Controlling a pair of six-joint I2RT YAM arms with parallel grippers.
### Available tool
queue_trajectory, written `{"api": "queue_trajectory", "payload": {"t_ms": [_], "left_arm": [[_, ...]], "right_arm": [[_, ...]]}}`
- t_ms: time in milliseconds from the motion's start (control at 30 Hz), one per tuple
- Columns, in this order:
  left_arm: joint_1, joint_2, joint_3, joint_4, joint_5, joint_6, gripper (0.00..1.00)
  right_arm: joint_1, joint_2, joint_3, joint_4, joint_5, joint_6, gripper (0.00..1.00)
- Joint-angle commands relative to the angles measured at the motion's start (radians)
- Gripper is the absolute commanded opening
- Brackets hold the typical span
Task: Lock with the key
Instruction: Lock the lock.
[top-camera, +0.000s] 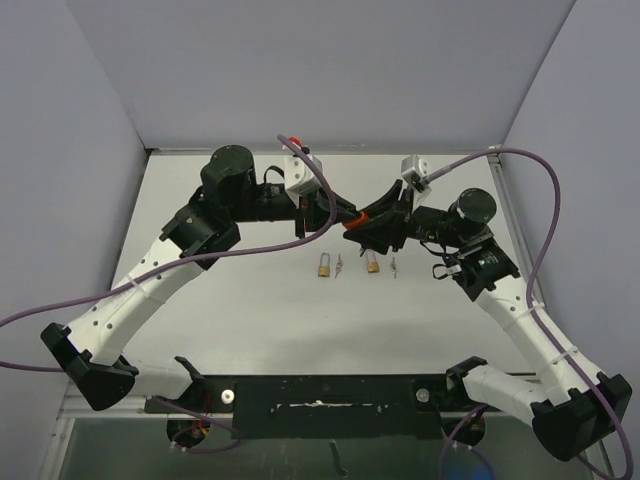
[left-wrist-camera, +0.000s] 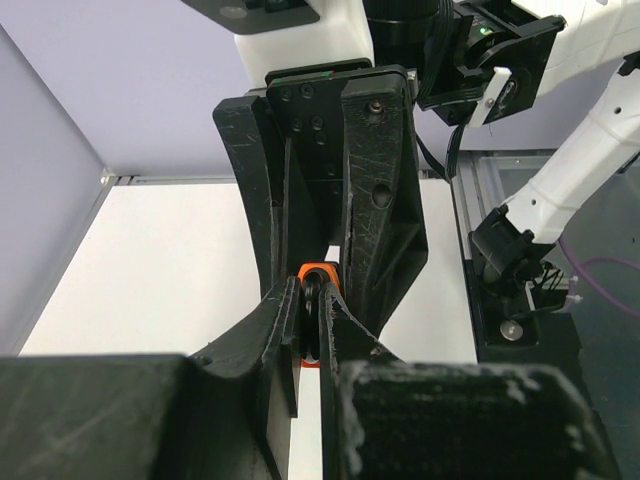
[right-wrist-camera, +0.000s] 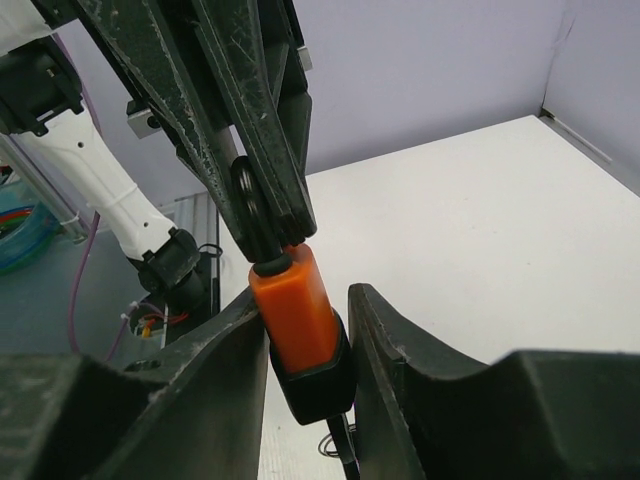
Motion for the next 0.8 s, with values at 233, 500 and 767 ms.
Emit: {"api": "queue_trajectory", "payload": {"t_ms": [233,500,767], "left_arm": [[-0.105,0.141,-0.241,-0.184,0.277,-0.108,0.0],[-0.098,0.164,-0.325,-0.114,0.315,-0.127,0.0],[-0.059,0.147,-0.443,0.016,0.397,-0.162,0.0]], "right_arm": [[0.016,0.004,0.227,0.498,0.215,0.125,0.0],[0.015,-0.012,0.251,0.536,0.234,0.155,0.0],[0.016,-0.06,0.23,0.694,0.234,0.223,0.0]]}}
